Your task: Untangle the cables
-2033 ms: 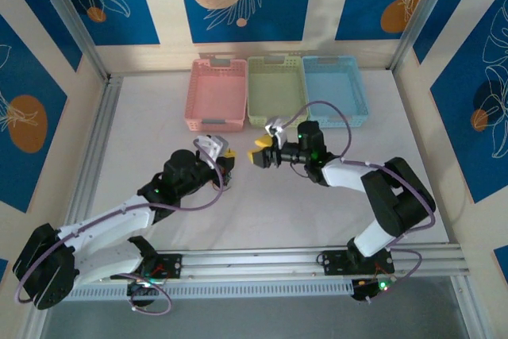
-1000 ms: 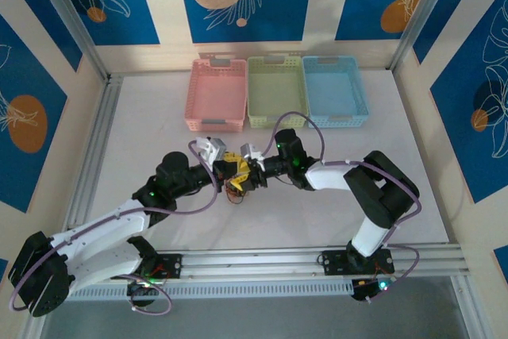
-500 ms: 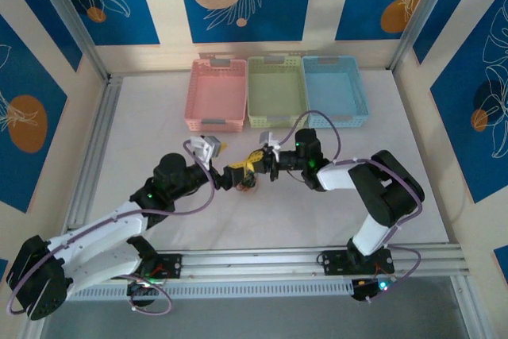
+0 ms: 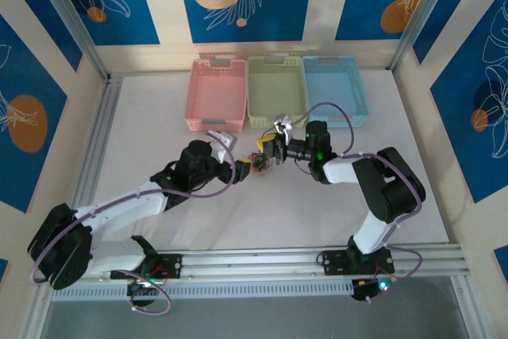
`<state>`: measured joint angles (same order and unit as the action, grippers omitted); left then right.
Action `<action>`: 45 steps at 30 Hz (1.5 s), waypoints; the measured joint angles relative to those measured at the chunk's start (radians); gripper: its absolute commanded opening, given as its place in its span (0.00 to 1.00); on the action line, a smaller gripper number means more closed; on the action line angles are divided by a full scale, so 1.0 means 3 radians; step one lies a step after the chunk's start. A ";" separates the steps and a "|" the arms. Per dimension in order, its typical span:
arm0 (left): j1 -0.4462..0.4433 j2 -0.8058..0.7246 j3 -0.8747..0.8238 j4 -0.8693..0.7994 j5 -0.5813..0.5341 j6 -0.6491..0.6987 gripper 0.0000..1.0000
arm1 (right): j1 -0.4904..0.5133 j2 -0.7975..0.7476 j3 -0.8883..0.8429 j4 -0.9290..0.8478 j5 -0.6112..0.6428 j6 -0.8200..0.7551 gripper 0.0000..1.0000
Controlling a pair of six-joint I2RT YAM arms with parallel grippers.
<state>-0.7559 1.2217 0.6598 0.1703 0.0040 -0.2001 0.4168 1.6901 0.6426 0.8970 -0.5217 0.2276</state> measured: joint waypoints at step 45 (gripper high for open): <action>-0.0003 0.1197 0.0664 -0.0328 -0.0128 0.0898 0.00 | -0.0153 -0.0033 -0.0102 0.0065 0.0252 0.0201 0.00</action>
<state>-0.7567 1.5806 0.8589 0.0719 -0.0345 0.0692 0.3710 1.6802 0.6121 0.9165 -0.4461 0.2878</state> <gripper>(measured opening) 0.059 0.059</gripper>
